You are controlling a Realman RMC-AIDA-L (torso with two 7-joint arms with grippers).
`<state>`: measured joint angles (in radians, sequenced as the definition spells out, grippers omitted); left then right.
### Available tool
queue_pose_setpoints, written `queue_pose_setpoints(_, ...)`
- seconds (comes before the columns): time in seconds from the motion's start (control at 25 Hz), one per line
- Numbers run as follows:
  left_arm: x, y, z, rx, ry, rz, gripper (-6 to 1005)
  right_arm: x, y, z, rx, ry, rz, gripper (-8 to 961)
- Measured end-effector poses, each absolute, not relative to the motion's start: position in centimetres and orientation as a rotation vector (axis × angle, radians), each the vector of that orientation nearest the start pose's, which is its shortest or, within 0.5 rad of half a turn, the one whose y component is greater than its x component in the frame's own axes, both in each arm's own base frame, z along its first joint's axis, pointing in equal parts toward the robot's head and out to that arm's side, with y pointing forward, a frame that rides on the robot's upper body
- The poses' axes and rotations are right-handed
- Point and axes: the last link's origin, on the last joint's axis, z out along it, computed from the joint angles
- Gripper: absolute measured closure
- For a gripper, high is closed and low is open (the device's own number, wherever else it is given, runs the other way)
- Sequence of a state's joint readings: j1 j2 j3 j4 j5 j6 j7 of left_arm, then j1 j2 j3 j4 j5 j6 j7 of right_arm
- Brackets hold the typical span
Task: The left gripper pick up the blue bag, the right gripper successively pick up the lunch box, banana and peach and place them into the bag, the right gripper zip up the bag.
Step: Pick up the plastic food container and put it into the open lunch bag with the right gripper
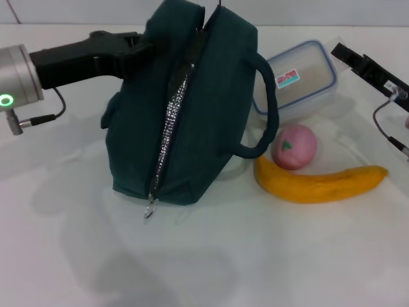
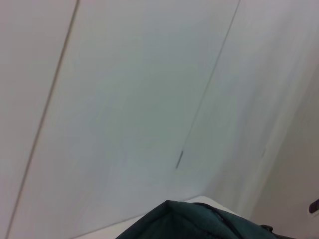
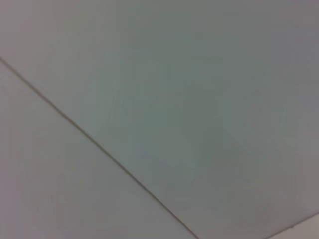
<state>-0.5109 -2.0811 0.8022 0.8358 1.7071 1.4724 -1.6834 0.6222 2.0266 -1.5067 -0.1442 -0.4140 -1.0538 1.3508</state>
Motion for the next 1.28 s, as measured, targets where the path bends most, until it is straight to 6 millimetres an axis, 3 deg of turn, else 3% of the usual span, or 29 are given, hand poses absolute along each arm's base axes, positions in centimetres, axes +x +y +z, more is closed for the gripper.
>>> queue_pose_setpoints(0.32,-21.0,37.4,2.2,-2.543,-0.812,-0.956,896,26.9,38.4,-1.9,-1.917,1.130,1.190,857)
queue_pose_setpoints(0.84,-22.0,38.5,0.8,-2.488,-0.857,-0.880,896,23.8,39.0,0.3,-1.938,0.862,1.339,857)
queue_pose_setpoints(0.96,-22.1,38.5,0.8,-2.484,-0.856,-0.877,895,22.5,39.6,0.9,-1.940,0.812,1.381,857)
queue_pose_setpoints(1.24,-22.0,38.5,0.7,-2.484,-0.852,-0.875,895,16.7,40.9,2.5,-2.004,0.602,1.569,856)
queue_pose_setpoints(1.28,-22.0,38.5,0.7,-2.483,-0.852,-0.877,895,16.7,40.9,2.5,-2.004,0.602,1.569,857)
